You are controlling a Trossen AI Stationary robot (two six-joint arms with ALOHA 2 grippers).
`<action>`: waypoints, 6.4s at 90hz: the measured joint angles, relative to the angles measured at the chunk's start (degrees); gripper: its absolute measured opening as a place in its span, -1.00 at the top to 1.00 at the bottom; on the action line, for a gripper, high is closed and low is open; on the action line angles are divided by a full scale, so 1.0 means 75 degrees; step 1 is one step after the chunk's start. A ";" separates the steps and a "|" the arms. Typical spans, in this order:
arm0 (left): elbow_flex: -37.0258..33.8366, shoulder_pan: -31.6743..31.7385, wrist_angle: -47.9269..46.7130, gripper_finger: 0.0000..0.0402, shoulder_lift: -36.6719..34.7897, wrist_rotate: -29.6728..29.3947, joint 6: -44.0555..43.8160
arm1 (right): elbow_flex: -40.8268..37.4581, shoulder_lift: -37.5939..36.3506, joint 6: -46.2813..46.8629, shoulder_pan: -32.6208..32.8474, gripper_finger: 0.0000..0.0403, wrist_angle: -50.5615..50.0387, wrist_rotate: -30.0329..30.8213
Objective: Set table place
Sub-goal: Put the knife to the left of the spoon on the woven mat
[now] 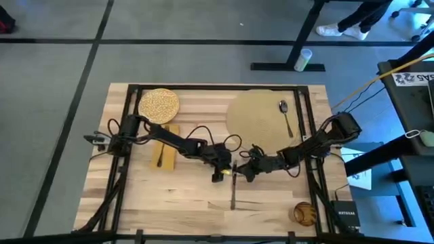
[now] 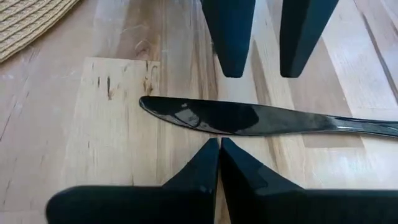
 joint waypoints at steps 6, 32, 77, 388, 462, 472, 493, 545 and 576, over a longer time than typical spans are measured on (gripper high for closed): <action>-0.0001 0.0000 0.0010 1.00 -0.0026 0.0040 -0.0040 | 0.0000 0.0000 0.0008 0.0000 0.39 0.0000 -0.0009; -0.0010 0.0020 0.0587 1.00 -0.0035 0.0489 -0.0371 | 0.0000 0.0000 -0.0010 0.0003 0.39 -0.0035 -0.0028; 0.0020 0.0192 0.0913 1.00 0.0342 0.1042 -0.1140 | 0.0024 -0.0014 0.0042 0.0013 0.39 -0.0267 -0.0060; 0.0277 0.0597 0.0545 1.00 0.0552 0.1638 -0.1607 | 0.0831 -0.0035 0.0072 -0.0286 0.39 -0.2522 -0.0473; 0.0318 0.0597 0.1144 1.00 0.1081 0.1779 -0.1720 | 0.0831 -0.0035 0.0143 -0.0283 0.39 -0.2518 -0.0406; 0.0326 0.0597 0.1197 1.00 0.1143 0.1762 -0.1721 | 0.0831 -0.0035 0.0183 -0.0286 0.39 -0.2518 -0.0385; 0.0329 0.0600 0.1050 1.00 0.1079 0.1852 -0.1659 | 0.0831 -0.0035 0.0236 -0.0286 0.39 -0.2517 -0.0315; 0.0507 0.0592 0.0156 1.00 0.0986 0.1635 -0.1169 | 0.0831 -0.0035 0.0224 -0.0286 0.39 -0.2515 -0.0360; 0.0507 0.0600 0.0159 1.00 0.0989 0.1582 -0.1075 | 0.0831 -0.0035 0.0406 -0.0404 0.39 -0.2515 -0.0337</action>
